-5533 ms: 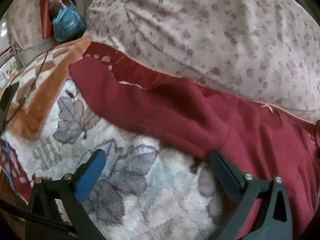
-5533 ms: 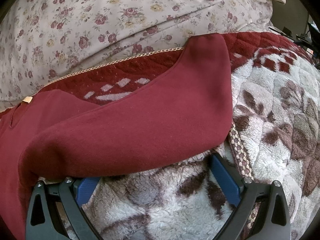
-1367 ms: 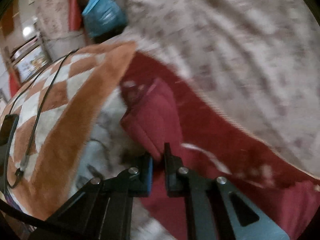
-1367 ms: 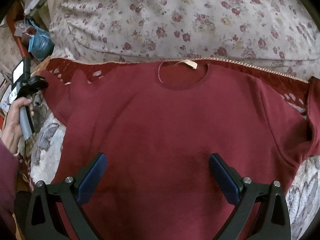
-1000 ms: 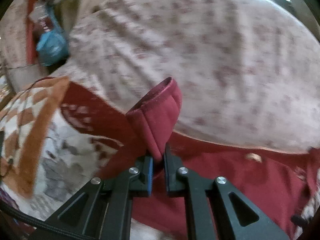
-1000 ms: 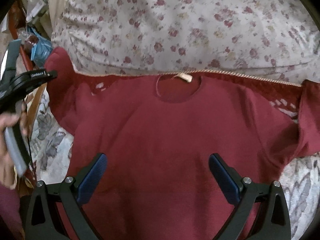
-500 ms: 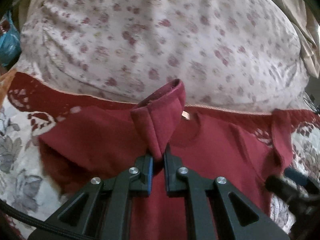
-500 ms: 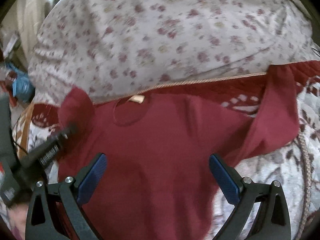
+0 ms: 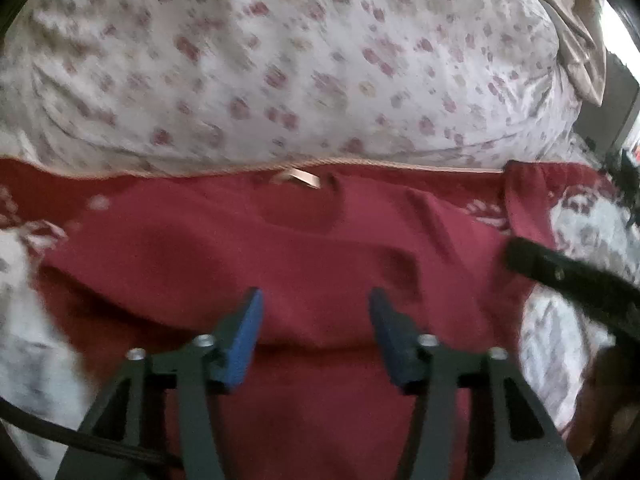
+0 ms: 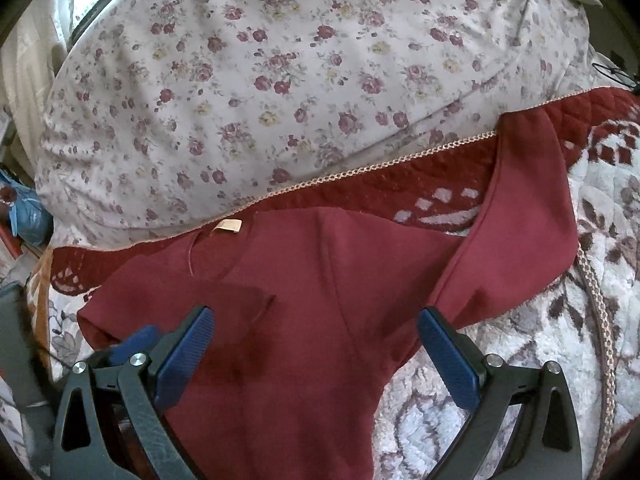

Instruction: Fold small clothes

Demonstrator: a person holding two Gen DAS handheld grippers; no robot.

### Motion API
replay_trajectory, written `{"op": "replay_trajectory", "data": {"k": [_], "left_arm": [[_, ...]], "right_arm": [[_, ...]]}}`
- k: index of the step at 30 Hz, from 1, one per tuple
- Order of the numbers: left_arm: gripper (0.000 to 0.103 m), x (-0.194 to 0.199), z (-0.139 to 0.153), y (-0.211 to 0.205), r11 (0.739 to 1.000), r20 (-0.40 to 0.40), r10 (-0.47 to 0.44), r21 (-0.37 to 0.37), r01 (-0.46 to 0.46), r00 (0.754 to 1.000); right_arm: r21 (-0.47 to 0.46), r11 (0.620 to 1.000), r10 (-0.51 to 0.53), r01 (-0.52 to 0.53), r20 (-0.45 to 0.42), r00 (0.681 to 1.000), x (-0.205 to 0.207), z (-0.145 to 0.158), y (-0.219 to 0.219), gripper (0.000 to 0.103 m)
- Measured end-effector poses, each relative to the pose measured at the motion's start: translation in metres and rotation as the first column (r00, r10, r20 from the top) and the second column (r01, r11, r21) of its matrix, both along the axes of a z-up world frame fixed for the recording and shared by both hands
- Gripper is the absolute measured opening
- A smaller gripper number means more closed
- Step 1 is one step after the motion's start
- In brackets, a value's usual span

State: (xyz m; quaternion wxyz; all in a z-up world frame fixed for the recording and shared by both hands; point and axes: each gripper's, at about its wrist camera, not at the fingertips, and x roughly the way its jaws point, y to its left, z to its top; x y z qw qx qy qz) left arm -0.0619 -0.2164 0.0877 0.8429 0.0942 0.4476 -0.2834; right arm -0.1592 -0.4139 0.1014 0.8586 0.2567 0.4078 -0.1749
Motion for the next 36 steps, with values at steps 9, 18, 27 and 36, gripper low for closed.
{"op": "replay_trajectory", "data": {"k": [9,18,27,36], "left_arm": [[0.078,0.037,0.002,0.119,0.932,0.188,0.269,0.195,-0.305,0.945],[0.078,0.073,-0.039,0.147,0.884,0.092,0.388,0.245,-0.398,0.917],[0.08,0.062,-0.036,0.144,0.885,0.121,0.365,0.262,-0.384,0.923],[0.08,0.027,-0.006,0.16,0.912,0.075,0.354,0.192,-0.362,0.932]], "right_arm": [[0.021,0.992,0.125,-0.125,-0.024,0.992,0.027,-0.025,0.032,0.094],[-0.116,0.958,0.247,-0.263,-0.133,0.96,0.071,-0.058,0.065,0.009],[-0.374,0.92,0.127,-0.115,0.007,0.992,0.033,0.023,0.029,0.007],[-0.223,0.968,0.067,-0.113,-0.205,0.976,0.029,-0.032,-0.013,0.027]]}}
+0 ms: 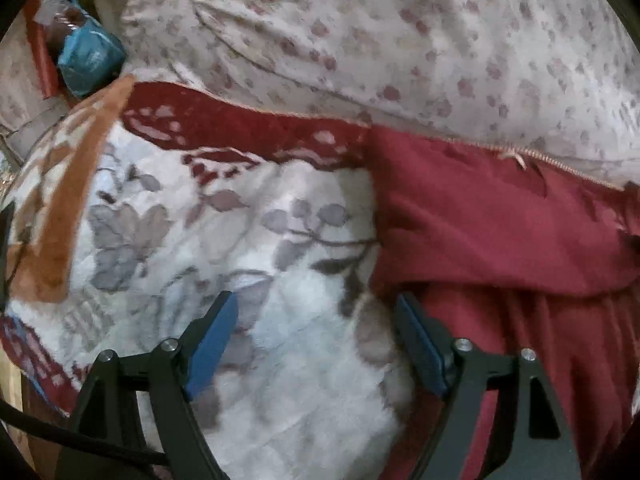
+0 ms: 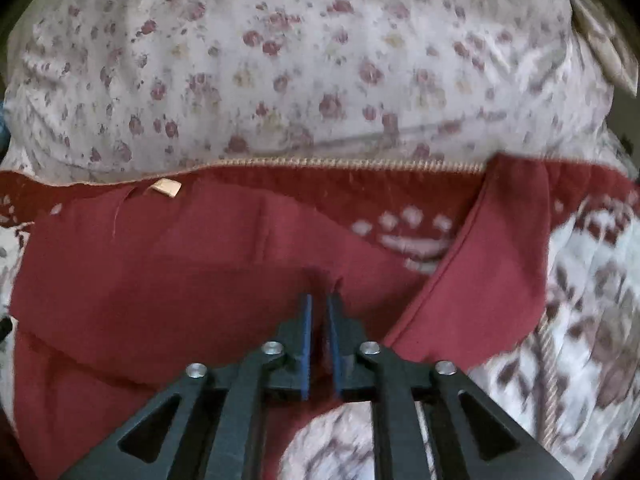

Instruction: Fold small clothes

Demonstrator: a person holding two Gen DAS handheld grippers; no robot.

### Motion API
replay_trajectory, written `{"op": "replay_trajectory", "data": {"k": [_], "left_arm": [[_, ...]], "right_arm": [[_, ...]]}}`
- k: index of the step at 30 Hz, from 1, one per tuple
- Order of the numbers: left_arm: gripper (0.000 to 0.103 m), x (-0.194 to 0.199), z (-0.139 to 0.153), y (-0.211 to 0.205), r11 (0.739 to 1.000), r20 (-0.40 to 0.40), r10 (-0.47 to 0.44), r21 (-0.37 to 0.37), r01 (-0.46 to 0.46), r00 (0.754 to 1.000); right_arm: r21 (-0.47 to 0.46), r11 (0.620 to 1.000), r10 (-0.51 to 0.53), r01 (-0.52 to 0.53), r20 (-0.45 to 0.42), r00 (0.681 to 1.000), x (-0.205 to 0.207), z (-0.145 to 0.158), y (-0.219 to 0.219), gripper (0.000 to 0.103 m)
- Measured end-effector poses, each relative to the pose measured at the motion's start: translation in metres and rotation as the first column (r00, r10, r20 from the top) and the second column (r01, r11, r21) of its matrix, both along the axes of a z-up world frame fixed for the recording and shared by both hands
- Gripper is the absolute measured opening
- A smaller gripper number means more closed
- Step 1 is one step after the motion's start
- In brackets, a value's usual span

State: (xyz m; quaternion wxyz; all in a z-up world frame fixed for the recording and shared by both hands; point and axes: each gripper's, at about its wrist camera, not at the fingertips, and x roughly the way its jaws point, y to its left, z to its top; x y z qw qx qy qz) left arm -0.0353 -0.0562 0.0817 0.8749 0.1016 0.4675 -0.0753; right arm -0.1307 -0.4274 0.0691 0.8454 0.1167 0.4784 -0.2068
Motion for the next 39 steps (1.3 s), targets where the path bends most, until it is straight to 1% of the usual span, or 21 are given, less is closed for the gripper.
{"op": "replay_trajectory", "data": {"k": [1,2,3,6,8,11,14,16,19,20,21,22,23,26,28,32,34,36,37,38,39], "left_arm": [[0.08,-0.002,0.005,0.007,1.0,0.033,0.029,0.005,-0.029,0.999],[0.08,-0.003,0.008,0.013,0.998,0.056,0.061,0.007,-0.062,0.997],[0.08,-0.002,0.009,0.017,0.996,0.065,0.089,-0.008,-0.089,0.994],[0.08,0.01,0.006,0.022,0.989,0.008,0.096,-0.114,-0.094,0.995],[0.08,0.015,-0.001,0.017,0.988,-0.012,0.079,-0.136,-0.08,0.997],[0.08,0.02,-0.012,0.007,0.99,-0.059,0.033,-0.132,-0.04,0.998],[0.08,0.021,-0.019,0.004,0.99,-0.079,0.009,-0.136,-0.02,0.997],[0.08,0.026,-0.024,0.004,0.994,-0.091,0.007,-0.111,-0.017,0.996],[0.08,0.033,-0.031,0.007,0.996,-0.12,0.015,-0.081,-0.025,0.993],[0.08,0.035,-0.032,0.008,0.996,-0.126,0.016,-0.082,-0.026,0.992],[0.08,0.036,-0.031,0.009,0.996,-0.126,0.012,-0.087,-0.023,0.992],[0.08,0.036,-0.03,0.01,0.996,-0.122,0.011,-0.088,-0.022,0.992],[0.08,0.037,-0.028,0.012,0.996,-0.112,0.015,-0.083,-0.024,0.994],[0.08,0.042,-0.02,0.02,0.995,-0.067,0.054,-0.075,-0.059,0.996],[0.08,0.046,-0.017,0.027,0.992,-0.052,0.085,-0.094,-0.09,0.995],[0.08,0.046,-0.013,0.031,0.984,-0.042,0.104,-0.141,-0.109,0.994],[0.08,0.045,-0.009,0.026,0.983,-0.022,0.092,-0.16,-0.094,0.996],[0.08,0.044,-0.006,0.017,0.982,-0.003,0.064,-0.176,-0.064,0.998],[0.081,0.044,-0.006,0.011,0.983,0.006,0.049,-0.18,-0.047,0.999],[0.083,0.043,-0.006,0.007,0.983,0.012,0.036,-0.181,-0.033,0.999],[0.084,0.043,-0.006,0.001,0.983,0.013,0.021,-0.182,-0.019,1.0]], "right_arm": [[0.005,1.0,-0.005,0.005,0.021,1.0,-0.002,0.006,0.002,0.036],[0.006,1.0,-0.001,0.001,0.046,0.999,-0.003,0.013,0.007,0.053],[0.01,1.0,0.022,-0.023,0.089,0.996,0.0,0.024,0.016,0.063],[0.045,0.985,0.158,-0.168,0.179,0.971,0.02,0.043,0.053,0.072],[0.089,0.95,0.278,-0.3,0.204,0.939,0.045,0.046,0.089,0.077],[0.127,0.875,0.434,-0.468,0.223,0.873,0.096,0.04,0.142,0.077],[0.105,0.836,0.514,-0.539,0.197,0.835,0.144,0.023,0.174,0.077],[0.13,0.797,0.567,-0.59,0.177,0.804,0.174,0.009,0.193,0.079],[0.128,0.757,0.632,-0.64,0.102,0.768,0.21,-0.016,0.223,0.08],[0.123,0.752,0.642,-0.647,0.085,0.762,0.215,-0.024,0.228,0.075],[0.131,0.74,0.657,-0.66,0.07,0.751,0.218,-0.03,0.234,0.037],[0.166,0.714,0.683,-0.681,0.051,0.729,0.225,-0.037,0.24,0.017],[0.185,0.702,0.693,-0.688,0.046,0.719,0.228,-0.04,0.242,0.009],[0.187,0.689,0.689,-0.7,0.13,0.713,0.23,-0.032,0.246,0.009],[0.222,0.691,0.665,-0.688,0.178,0.725,0.235,-0.033,0.245,0.009],[0.228,0.704,0.662,-0.673,0.134,0.738,0.242,-0.051,0.252,0.01],[0.231,0.716,0.644,-0.659,0.149,0.751,0.233,-0.039,0.246,0.015],[0.252,0.734,0.611,-0.631,0.161,0.775,0.215,-0.021,0.229,0.044],[0.247,0.744,0.597,-0.621,0.172,0.784,0.203,-0.013,0.221,0.052],[0.229,0.759,0.584,-0.61,0.177,0.792,0.189,-0.007,0.212,0.065],[0.197,0.775,0.574,-0.601,0.182,0.799,0.17,0.001,0.198,0.072]]}}
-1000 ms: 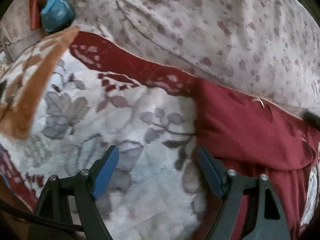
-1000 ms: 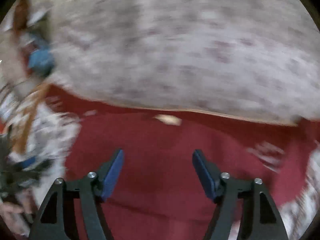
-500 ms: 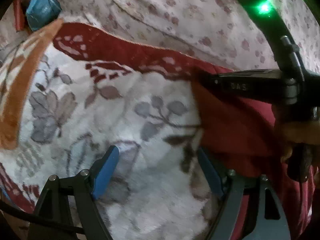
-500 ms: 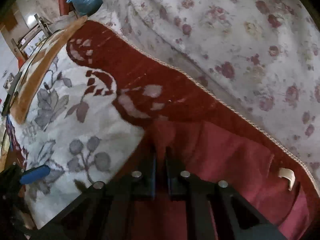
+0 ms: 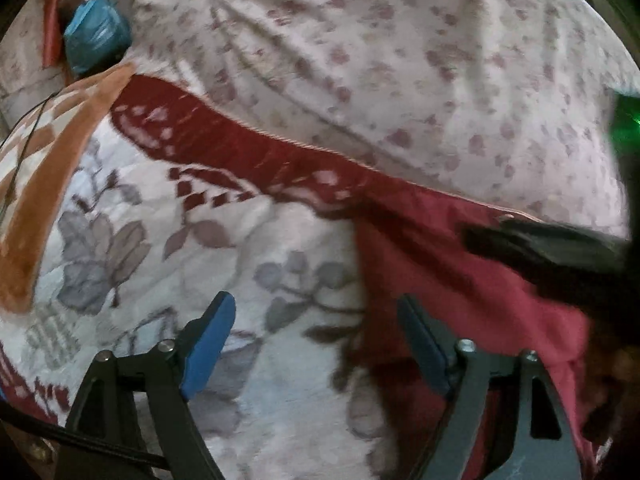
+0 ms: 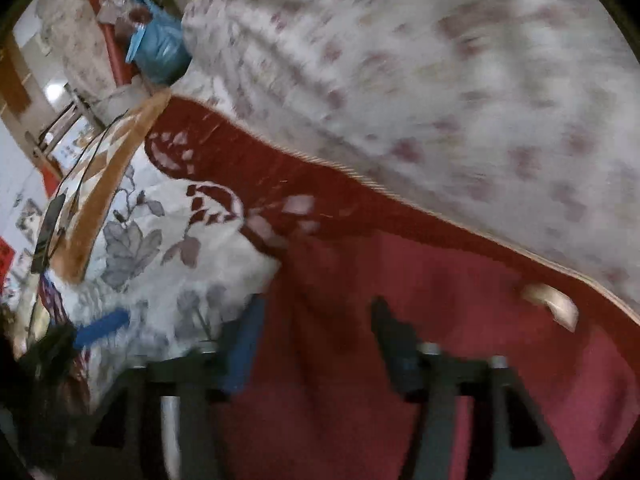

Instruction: Fold small clothes

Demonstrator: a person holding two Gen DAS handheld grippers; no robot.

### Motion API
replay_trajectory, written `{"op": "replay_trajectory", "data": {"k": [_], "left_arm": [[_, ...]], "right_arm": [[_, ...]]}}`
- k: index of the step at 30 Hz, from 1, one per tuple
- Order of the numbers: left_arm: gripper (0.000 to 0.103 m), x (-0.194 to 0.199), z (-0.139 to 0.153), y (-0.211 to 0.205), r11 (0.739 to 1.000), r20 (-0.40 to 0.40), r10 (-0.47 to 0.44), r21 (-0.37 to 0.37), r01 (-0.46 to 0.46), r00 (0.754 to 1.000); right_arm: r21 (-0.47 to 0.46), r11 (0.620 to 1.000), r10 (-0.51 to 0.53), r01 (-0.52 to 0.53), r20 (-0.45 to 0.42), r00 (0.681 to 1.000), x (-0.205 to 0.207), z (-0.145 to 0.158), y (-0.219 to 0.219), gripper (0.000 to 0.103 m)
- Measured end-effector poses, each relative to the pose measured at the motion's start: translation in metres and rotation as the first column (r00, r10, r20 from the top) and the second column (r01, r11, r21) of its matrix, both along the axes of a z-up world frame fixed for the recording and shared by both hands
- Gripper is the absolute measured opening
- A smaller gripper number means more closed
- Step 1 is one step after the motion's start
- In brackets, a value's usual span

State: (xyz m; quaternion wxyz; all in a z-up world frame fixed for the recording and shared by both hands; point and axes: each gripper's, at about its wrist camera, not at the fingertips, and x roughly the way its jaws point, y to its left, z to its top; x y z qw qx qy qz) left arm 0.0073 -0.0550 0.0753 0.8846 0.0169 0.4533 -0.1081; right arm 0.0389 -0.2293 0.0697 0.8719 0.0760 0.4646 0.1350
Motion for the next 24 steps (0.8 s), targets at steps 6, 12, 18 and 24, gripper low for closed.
{"op": "replay_trajectory", "data": {"k": [6,12,18,24], "left_arm": [[0.085,0.001,-0.02,-0.024,0.998,-0.059,-0.031,0.061,0.035,0.998],[0.09,-0.001,-0.034,-0.025,0.995,-0.078,0.009,0.101,-0.002,0.997],[0.09,-0.006,-0.033,-0.027,0.992,-0.055,0.017,0.126,-0.01,0.998],[0.09,-0.008,-0.03,-0.03,0.989,-0.031,0.021,0.15,-0.016,0.999]], "right_arm": [[-0.286,0.917,-0.277,0.278,0.045,0.96,-0.1,0.012,-0.112,0.075],[-0.293,0.829,-0.509,0.477,-0.039,0.86,-0.143,-0.027,-0.201,0.07],[-0.248,0.836,-0.493,0.489,0.048,0.869,-0.15,-0.019,-0.201,0.009],[-0.293,0.782,-0.566,0.55,0.035,0.824,-0.152,-0.036,-0.217,0.011]]}}
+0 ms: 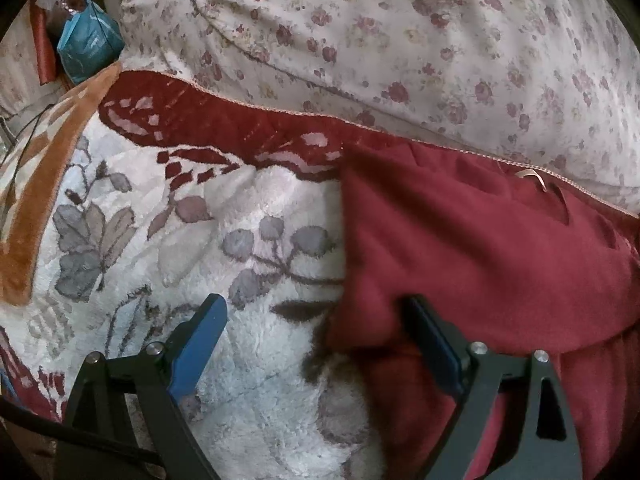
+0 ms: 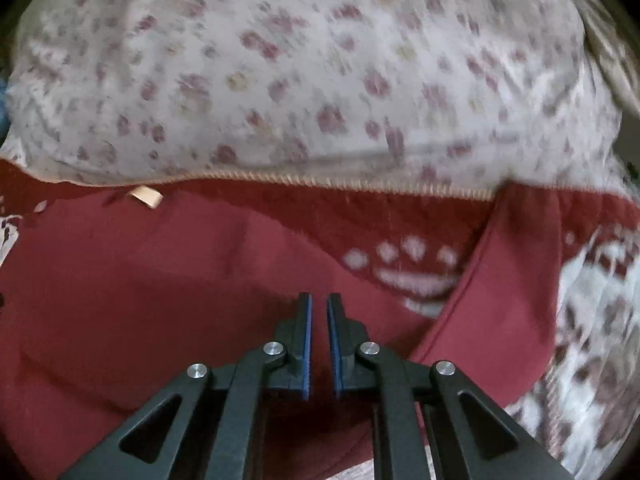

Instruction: Fold small clothes

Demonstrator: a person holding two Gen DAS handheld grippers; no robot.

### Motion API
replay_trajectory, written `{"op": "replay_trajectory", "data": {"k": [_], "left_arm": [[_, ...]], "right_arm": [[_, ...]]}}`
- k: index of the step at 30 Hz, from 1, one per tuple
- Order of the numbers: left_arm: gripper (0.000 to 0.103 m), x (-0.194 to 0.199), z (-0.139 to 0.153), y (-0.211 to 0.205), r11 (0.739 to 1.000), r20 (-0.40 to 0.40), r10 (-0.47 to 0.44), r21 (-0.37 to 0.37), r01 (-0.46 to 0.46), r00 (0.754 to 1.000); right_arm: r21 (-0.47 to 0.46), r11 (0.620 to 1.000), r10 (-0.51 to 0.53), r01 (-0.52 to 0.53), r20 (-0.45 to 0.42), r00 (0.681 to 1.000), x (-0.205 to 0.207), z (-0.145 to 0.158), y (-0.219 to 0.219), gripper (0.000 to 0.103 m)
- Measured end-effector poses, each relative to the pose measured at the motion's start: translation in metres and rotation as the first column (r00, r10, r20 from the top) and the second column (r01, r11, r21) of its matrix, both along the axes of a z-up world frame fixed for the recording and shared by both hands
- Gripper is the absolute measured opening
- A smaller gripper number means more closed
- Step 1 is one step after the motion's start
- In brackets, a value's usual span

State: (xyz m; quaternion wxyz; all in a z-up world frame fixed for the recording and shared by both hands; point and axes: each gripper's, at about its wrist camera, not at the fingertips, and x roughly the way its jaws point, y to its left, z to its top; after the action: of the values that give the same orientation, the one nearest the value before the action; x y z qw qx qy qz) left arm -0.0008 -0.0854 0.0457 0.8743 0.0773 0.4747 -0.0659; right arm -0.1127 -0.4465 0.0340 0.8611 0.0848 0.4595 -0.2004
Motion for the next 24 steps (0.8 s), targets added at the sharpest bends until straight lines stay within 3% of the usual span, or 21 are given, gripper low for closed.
{"op": "replay_trajectory", "data": {"k": [2,4,6,8,11,15,19,21,24], "left_arm": [[0.09,-0.002,0.004,0.0,1.0,0.019,-0.001,0.001,0.001,1.0],[0.09,-0.003,0.011,0.0,1.0,0.047,-0.005,-0.005,0.005,0.999],[0.09,-0.007,0.018,-0.002,1.0,0.078,-0.011,-0.012,0.012,0.997],[0.09,-0.01,0.023,-0.004,0.999,0.098,-0.028,-0.027,0.03,0.995],[0.09,-0.013,0.027,-0.009,0.997,0.111,-0.048,-0.056,0.054,0.993],[0.09,-0.013,0.027,-0.014,0.993,0.101,-0.07,-0.092,0.08,0.992],[0.09,-0.006,0.008,-0.02,0.99,-0.002,-0.091,-0.111,0.091,0.996],[0.09,-0.004,-0.001,-0.024,0.993,-0.037,-0.089,-0.087,0.086,0.995],[0.09,-0.005,-0.001,-0.027,0.994,-0.027,-0.087,-0.075,0.085,0.996]], "right_arm": [[0.09,0.995,-0.031,0.032,-0.013,0.999,-0.006,-0.001,-0.007,0.014],[0.093,0.995,-0.029,0.028,0.015,0.999,-0.01,0.014,-0.002,0.022],[0.067,0.998,-0.004,0.001,0.051,0.999,-0.015,0.031,0.01,0.047],[0.065,0.997,0.04,-0.047,0.093,0.995,-0.02,0.047,0.025,0.063],[0.079,0.988,0.127,-0.136,0.105,0.986,-0.02,0.053,0.051,0.063],[0.083,0.982,0.164,-0.168,0.05,0.985,-0.009,0.027,0.069,0.063],[0.108,0.986,0.131,-0.13,0.002,0.991,-0.004,-0.01,0.062,0.063],[0.088,0.986,0.141,-0.139,-0.02,0.99,-0.006,-0.006,0.068,0.063],[0.1,0.985,0.143,-0.142,-0.009,0.99,-0.014,0.006,0.073,0.063]]}}
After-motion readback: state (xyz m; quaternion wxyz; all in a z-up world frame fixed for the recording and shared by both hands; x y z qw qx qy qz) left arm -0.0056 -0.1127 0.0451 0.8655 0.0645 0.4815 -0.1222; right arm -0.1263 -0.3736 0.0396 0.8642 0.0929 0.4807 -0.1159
